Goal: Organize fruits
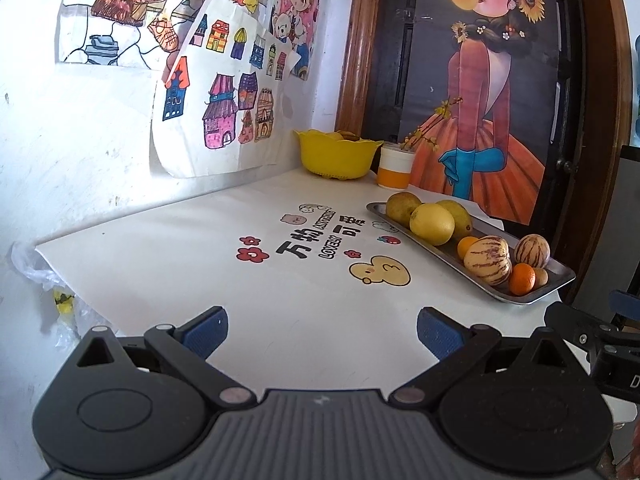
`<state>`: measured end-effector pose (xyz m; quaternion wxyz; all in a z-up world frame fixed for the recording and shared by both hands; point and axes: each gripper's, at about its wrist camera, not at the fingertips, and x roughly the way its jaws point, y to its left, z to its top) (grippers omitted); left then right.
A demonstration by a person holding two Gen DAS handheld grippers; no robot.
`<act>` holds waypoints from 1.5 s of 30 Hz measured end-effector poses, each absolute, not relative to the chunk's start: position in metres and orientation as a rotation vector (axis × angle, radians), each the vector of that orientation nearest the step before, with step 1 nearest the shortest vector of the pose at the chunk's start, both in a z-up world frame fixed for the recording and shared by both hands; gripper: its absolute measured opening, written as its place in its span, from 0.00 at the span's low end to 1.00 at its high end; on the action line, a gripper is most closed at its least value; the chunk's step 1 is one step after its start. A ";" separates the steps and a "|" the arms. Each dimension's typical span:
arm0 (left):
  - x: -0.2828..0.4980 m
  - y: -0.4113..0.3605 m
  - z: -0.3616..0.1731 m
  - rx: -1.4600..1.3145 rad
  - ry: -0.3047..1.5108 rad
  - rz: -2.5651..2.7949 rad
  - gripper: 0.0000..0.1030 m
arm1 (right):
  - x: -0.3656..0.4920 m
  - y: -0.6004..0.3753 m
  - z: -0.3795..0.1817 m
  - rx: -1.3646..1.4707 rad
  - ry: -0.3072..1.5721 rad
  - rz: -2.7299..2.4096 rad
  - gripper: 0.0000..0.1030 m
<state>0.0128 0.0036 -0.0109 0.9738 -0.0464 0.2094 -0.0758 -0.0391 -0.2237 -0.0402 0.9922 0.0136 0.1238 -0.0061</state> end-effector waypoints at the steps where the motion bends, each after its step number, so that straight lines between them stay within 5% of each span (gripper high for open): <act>1: 0.013 0.004 -0.011 -0.094 0.422 -0.152 1.00 | -0.039 -0.224 -0.041 0.028 0.250 -0.010 0.99; 45: 0.011 0.008 -0.018 -0.101 0.435 -0.142 1.00 | -0.037 -0.222 -0.046 0.025 0.264 0.008 0.99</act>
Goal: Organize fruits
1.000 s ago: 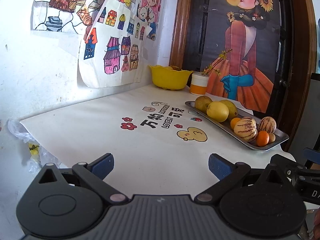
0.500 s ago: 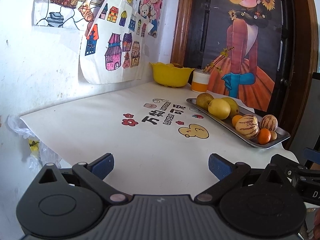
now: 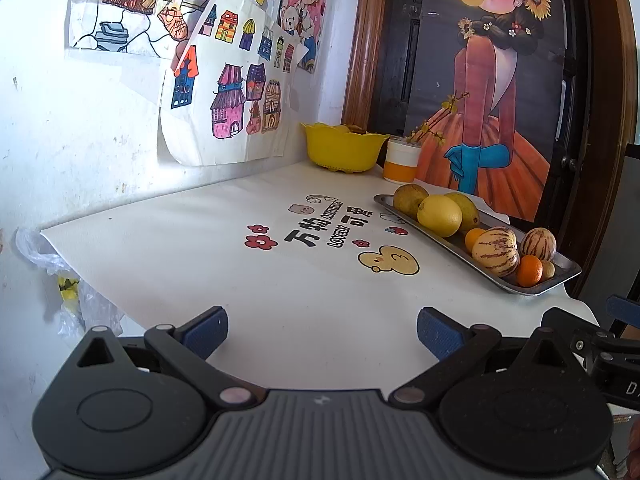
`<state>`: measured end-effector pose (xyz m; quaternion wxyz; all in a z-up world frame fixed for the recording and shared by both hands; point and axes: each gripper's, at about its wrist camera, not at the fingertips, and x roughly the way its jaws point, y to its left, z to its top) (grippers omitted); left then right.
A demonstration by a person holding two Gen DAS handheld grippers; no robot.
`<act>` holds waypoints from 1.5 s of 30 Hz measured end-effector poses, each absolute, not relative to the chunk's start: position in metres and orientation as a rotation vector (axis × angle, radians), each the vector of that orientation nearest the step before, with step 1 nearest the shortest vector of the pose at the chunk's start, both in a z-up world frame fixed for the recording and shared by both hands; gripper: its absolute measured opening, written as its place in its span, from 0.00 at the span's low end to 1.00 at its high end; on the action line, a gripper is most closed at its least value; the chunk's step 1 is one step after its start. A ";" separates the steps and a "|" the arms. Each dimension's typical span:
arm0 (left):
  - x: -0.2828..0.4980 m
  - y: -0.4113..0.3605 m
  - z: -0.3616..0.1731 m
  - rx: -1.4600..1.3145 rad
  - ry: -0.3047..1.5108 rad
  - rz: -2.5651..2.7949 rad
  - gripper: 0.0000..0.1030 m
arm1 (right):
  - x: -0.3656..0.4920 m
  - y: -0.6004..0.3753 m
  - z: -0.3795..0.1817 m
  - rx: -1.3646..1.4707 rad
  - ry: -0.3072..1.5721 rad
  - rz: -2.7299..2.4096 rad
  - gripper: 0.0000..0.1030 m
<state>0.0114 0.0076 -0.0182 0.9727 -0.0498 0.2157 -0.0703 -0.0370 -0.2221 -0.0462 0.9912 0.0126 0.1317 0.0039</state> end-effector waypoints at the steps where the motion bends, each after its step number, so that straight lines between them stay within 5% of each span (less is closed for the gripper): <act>1: 0.012 0.008 -0.018 -0.101 0.436 -0.142 1.00 | -0.037 -0.222 -0.046 0.025 0.264 0.008 1.00; 45: 0.010 0.008 -0.021 -0.103 0.441 -0.140 1.00 | -0.037 -0.219 -0.048 0.024 0.271 0.010 0.99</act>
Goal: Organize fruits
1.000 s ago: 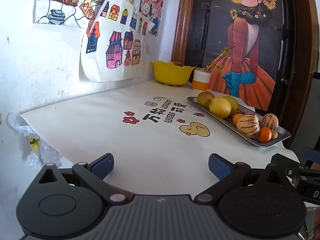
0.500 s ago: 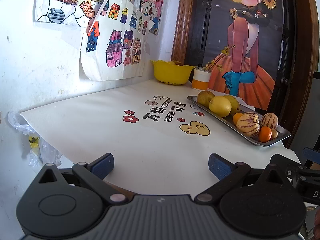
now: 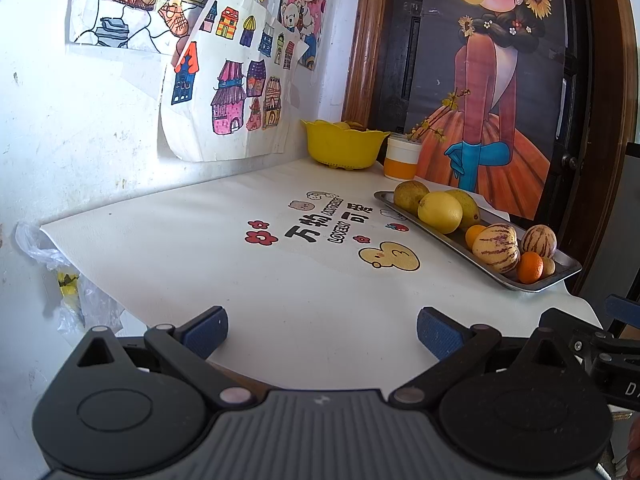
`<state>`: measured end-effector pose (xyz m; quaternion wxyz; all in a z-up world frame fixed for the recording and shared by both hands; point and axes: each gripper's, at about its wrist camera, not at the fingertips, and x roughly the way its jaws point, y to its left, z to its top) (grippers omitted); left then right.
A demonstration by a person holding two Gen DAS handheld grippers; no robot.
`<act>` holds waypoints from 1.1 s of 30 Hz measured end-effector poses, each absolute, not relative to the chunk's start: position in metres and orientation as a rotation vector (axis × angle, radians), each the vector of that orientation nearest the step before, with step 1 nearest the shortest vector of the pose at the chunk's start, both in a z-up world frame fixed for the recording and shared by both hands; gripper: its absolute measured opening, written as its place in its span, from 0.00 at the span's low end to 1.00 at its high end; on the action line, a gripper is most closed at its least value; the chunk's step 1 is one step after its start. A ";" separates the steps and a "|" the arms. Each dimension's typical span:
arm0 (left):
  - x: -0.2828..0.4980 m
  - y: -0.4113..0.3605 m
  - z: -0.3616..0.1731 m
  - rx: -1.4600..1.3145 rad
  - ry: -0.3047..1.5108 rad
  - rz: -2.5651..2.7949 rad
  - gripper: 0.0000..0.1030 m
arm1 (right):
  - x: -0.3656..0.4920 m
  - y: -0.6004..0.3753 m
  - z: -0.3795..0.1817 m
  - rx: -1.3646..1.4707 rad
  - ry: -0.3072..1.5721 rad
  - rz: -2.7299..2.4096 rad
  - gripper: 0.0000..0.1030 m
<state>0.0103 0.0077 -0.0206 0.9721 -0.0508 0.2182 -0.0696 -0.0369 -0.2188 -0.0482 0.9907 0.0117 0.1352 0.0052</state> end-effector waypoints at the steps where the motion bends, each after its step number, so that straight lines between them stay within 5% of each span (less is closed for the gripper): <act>1: 0.010 0.008 -0.020 -0.103 0.441 -0.140 1.00 | -0.037 -0.219 -0.048 0.023 0.271 0.010 0.99; 33: 0.008 0.001 -0.021 -0.065 0.450 -0.138 1.00 | -0.038 -0.216 -0.052 0.020 0.278 0.018 0.99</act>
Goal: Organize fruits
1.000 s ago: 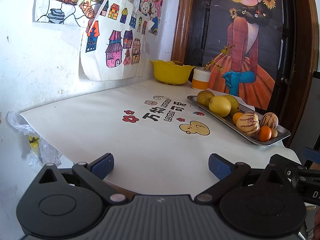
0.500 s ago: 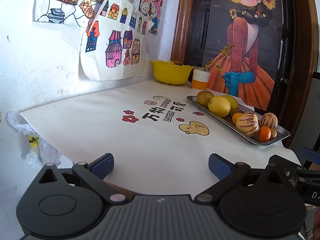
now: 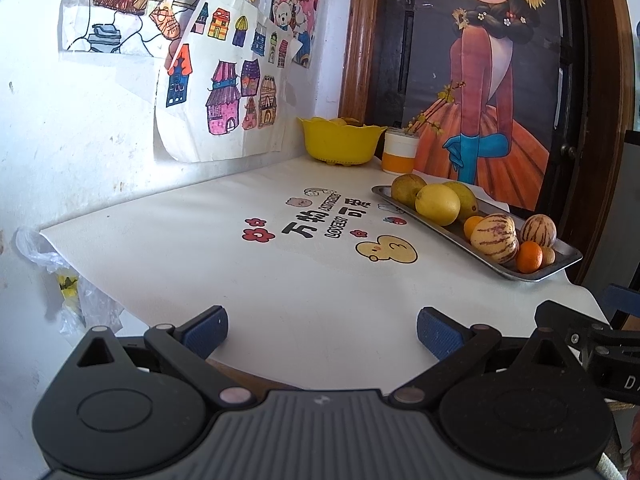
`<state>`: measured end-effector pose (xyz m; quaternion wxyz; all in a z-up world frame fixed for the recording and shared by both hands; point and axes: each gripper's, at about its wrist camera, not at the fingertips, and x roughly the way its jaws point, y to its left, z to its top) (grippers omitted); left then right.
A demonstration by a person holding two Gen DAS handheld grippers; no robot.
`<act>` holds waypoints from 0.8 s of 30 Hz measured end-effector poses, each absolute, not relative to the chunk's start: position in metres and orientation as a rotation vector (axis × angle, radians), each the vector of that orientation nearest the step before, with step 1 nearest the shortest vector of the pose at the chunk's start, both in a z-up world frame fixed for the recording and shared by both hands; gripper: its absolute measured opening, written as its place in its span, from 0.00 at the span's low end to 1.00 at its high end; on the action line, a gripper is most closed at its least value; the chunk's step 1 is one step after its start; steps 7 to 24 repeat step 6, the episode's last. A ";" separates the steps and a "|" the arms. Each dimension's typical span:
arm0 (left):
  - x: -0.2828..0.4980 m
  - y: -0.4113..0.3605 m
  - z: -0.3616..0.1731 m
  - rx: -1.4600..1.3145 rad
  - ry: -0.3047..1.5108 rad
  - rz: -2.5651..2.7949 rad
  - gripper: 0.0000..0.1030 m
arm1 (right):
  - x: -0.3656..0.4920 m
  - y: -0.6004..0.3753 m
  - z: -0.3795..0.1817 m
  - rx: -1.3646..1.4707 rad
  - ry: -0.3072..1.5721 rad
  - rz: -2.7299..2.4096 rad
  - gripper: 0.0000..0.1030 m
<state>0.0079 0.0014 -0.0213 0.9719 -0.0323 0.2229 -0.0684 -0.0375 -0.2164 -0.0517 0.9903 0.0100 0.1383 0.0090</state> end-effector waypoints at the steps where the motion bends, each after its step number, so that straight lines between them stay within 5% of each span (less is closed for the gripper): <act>1: 0.008 0.002 -0.021 -0.065 0.450 -0.139 1.00 | -0.038 -0.216 -0.052 0.020 0.278 0.018 1.00; 24: 0.008 0.002 -0.021 -0.065 0.450 -0.138 1.00 | -0.038 -0.216 -0.052 0.019 0.279 0.020 1.00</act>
